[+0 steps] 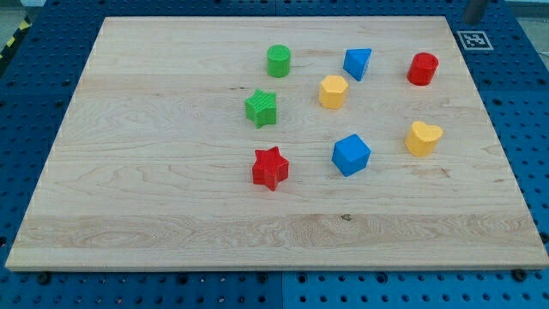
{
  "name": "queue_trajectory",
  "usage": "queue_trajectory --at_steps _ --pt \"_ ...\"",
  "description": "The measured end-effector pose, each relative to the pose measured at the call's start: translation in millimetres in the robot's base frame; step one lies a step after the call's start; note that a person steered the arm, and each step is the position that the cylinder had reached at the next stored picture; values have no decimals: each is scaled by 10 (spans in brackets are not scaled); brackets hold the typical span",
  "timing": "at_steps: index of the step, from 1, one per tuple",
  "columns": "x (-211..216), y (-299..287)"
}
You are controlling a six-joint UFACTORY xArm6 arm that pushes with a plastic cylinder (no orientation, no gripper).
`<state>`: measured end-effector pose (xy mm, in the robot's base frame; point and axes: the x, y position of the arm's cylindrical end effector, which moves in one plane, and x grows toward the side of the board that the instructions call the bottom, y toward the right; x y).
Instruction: Move your arm at the bottom of the blue triangle
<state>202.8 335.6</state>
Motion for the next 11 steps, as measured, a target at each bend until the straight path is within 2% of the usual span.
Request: queue_trajectory --at_steps 5,6,7,8,10,11 --pt "33 70" --pt "396 70" --pt "990 69" --pt "1043 69" --pt "1980 -41" --pt "1971 -129"
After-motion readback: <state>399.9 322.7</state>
